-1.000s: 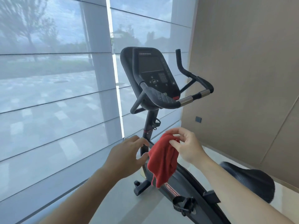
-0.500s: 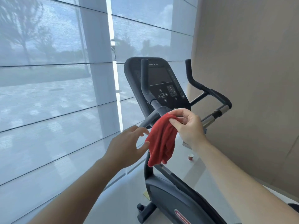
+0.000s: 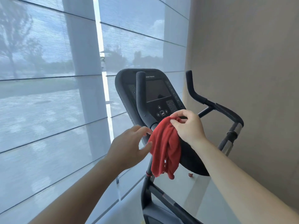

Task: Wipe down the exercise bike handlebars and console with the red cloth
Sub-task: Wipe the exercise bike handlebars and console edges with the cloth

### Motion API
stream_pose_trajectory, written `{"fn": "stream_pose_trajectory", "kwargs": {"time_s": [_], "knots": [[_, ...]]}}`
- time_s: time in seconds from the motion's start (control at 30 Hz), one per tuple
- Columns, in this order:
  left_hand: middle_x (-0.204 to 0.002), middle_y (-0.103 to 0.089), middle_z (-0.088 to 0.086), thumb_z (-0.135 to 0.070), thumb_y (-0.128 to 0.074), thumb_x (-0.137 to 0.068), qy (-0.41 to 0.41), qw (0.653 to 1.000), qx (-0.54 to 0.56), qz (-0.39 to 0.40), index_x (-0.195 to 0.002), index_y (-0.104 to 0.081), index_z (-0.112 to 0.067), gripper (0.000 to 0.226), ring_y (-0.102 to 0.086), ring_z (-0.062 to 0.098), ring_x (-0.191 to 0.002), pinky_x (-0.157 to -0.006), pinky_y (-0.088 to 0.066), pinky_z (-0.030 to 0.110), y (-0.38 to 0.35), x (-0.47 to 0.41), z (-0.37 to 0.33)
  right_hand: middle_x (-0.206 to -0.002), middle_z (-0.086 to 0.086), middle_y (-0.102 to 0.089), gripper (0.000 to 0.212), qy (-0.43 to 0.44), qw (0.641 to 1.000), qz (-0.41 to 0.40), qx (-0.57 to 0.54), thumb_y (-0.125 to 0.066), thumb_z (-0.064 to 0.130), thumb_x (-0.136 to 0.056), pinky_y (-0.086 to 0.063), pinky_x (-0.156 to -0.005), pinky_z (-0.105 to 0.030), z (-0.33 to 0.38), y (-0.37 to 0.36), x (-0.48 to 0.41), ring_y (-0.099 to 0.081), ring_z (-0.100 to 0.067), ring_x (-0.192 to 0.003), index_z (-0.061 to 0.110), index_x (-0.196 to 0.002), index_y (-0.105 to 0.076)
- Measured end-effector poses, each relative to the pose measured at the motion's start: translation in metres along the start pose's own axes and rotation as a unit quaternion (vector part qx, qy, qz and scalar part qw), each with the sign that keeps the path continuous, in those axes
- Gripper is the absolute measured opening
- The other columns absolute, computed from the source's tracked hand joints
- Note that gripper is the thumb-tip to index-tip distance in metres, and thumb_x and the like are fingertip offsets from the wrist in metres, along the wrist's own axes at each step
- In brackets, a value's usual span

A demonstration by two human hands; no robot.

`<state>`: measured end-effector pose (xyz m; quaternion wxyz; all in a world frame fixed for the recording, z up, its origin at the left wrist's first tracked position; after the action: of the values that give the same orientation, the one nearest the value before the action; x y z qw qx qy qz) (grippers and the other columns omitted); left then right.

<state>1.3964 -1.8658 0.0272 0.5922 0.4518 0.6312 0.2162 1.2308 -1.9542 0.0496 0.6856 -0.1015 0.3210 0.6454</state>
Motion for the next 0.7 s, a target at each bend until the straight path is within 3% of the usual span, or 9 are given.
{"fn": "stream_pose_trajectory", "kwargs": {"time_s": [0.13, 0.23, 0.27, 0.33, 0.4, 0.43, 0.6, 0.7], "knots": [[-0.109, -0.055, -0.019, -0.044, -0.051, -0.087, -0.023, 0.999, 0.022, 0.012, -0.114, -0.051, -0.039, 0.027, -0.055, 0.004, -0.094, -0.069, -0.05, 0.024, -0.021, -0.015, 0.008, -0.088, 0.012, -0.062, 0.019, 0.047, 0.992, 0.019, 0.119, -0.063, 0.007, -0.082, -0.04, -0.075, -0.003, -0.001, -0.006, 0.002, -0.056, 0.007, -0.075, 0.024, -0.075, -0.069], [-0.11, -0.055, -0.017, -0.044, -0.05, -0.085, -0.053, 0.998, 0.041, 0.017, -0.114, -0.052, -0.037, 0.029, -0.056, 0.008, -0.094, -0.073, -0.053, 0.033, -0.029, -0.024, 0.01, -0.102, 0.01, -0.061, 0.016, 0.053, 0.978, 0.066, 0.19, -0.057, 0.015, -0.086, -0.03, -0.079, 0.005, 0.009, -0.01, 0.011, -0.051, 0.009, -0.087, 0.02, -0.091, -0.071], [-0.109, -0.055, -0.018, -0.044, -0.048, -0.084, -0.064, 0.997, 0.045, 0.018, -0.113, -0.052, -0.037, 0.03, -0.056, 0.008, -0.094, -0.072, -0.053, 0.033, -0.029, -0.027, 0.01, -0.113, 0.009, -0.059, 0.019, 0.046, 0.972, 0.087, 0.215, -0.056, 0.022, -0.088, -0.029, -0.086, 0.002, 0.012, -0.012, 0.017, -0.05, 0.006, -0.098, 0.021, -0.101, -0.069], [-0.11, -0.054, -0.018, -0.042, -0.048, -0.085, -0.087, 0.995, 0.051, 0.025, -0.114, -0.052, -0.037, 0.029, -0.056, 0.008, -0.093, -0.07, -0.052, 0.032, -0.031, -0.031, 0.011, -0.139, 0.008, -0.044, 0.039, 0.028, 0.948, 0.129, 0.289, -0.053, 0.041, -0.088, -0.031, -0.104, -0.021, 0.011, -0.021, 0.029, -0.038, -0.007, -0.126, 0.024, -0.122, -0.059], [-0.111, -0.053, -0.019, -0.04, -0.05, -0.087, -0.101, 0.993, 0.056, 0.032, -0.115, -0.052, -0.038, 0.028, -0.054, 0.006, -0.09, -0.068, -0.052, 0.031, -0.031, -0.034, 0.014, -0.15, 0.008, -0.024, 0.054, 0.032, 0.907, 0.131, 0.398, -0.051, 0.054, -0.085, -0.027, -0.108, -0.04, 0.013, -0.027, 0.04, -0.02, -0.014, -0.137, 0.028, -0.132, -0.048], [-0.111, -0.052, -0.019, -0.039, -0.05, -0.087, -0.11, 0.992, 0.058, 0.035, -0.116, -0.052, -0.038, 0.029, -0.053, 0.006, -0.088, -0.067, -0.051, 0.03, -0.031, -0.035, 0.016, -0.15, 0.008, -0.021, 0.054, 0.046, 0.891, 0.113, 0.437, -0.051, 0.054, -0.085, -0.026, -0.105, -0.044, 0.018, -0.03, 0.045, -0.018, -0.016, -0.136, 0.029, -0.133, -0.046], [-0.111, -0.051, -0.019, -0.04, -0.05, -0.088, -0.153, 0.985, 0.072, 0.047, -0.123, -0.047, -0.042, 0.035, -0.045, 0.002, -0.082, -0.062, -0.048, 0.026, -0.031, -0.033, 0.026, -0.135, 0.003, -0.042, 0.042, 0.06, 0.901, 0.051, 0.426, -0.052, 0.031, -0.093, -0.041, -0.102, -0.04, 0.032, -0.046, 0.059, -0.036, -0.017, -0.124, 0.02, -0.133, -0.048], [-0.114, -0.049, -0.018, -0.041, -0.051, -0.087, -0.168, 0.981, 0.08, 0.044, -0.124, -0.045, -0.042, 0.037, -0.046, 0.003, -0.083, -0.062, -0.047, 0.024, -0.029, -0.032, 0.033, -0.148, 0.001, -0.028, 0.055, 0.028, 0.885, 0.093, 0.455, -0.047, 0.039, -0.094, -0.026, -0.112, -0.034, 0.022, -0.065, 0.063, -0.022, -0.019, -0.136, 0.019, -0.143, -0.031]]}}
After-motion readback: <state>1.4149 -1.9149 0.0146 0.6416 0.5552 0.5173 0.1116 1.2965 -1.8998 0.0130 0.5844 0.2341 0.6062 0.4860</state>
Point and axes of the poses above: each hand's wrist, its own x-axis away from the middle knuckle, its own y-axis out of the back of the hand, z = x × y, the point moved 9 cm from there along -x, towards the middle knuckle
